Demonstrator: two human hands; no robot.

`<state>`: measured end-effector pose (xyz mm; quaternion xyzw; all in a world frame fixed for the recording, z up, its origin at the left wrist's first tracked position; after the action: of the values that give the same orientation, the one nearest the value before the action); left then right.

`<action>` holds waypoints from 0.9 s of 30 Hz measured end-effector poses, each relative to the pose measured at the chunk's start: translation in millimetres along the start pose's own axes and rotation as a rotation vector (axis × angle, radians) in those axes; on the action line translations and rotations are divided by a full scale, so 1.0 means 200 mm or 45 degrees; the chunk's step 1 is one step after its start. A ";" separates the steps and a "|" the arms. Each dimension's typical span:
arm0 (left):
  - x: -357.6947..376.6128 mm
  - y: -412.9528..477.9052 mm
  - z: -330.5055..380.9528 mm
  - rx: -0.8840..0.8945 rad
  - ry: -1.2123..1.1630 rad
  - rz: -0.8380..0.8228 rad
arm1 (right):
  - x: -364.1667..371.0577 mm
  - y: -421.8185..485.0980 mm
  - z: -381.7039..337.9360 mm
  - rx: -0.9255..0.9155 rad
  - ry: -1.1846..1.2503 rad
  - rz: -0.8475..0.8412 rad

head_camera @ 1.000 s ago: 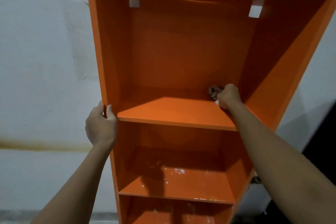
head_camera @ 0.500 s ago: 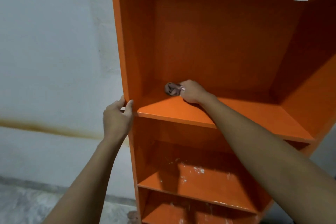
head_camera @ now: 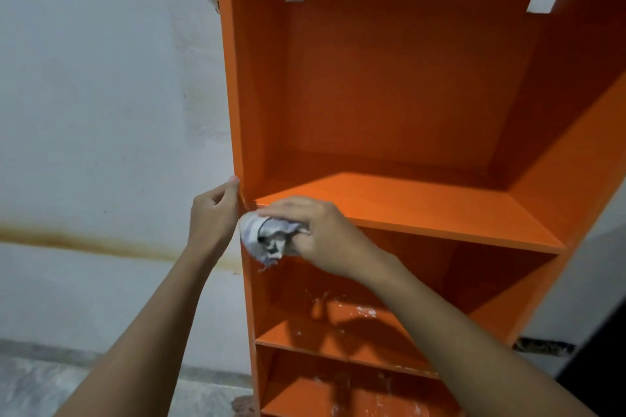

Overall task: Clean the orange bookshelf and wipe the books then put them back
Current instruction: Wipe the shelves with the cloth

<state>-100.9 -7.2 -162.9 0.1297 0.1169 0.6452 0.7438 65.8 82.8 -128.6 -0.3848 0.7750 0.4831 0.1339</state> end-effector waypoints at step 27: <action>0.03 -0.21 -0.10 -0.194 0.011 0.134 | -0.08 -0.54 0.47 -0.108 -0.818 1.087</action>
<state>-66.8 -5.5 -195.6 0.0759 0.0635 0.6911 0.7160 138.4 145.0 -236.2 0.1269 0.7622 0.6190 0.1402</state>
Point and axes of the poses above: each hand's wrist, its own y-axis towards the middle knuckle, its own x-axis out of the palm, z = x × y, the point moved 3 cm from there along y, towards the middle knuckle, and after that the axes turned 15 degrees about z, right-handed, at the moved point
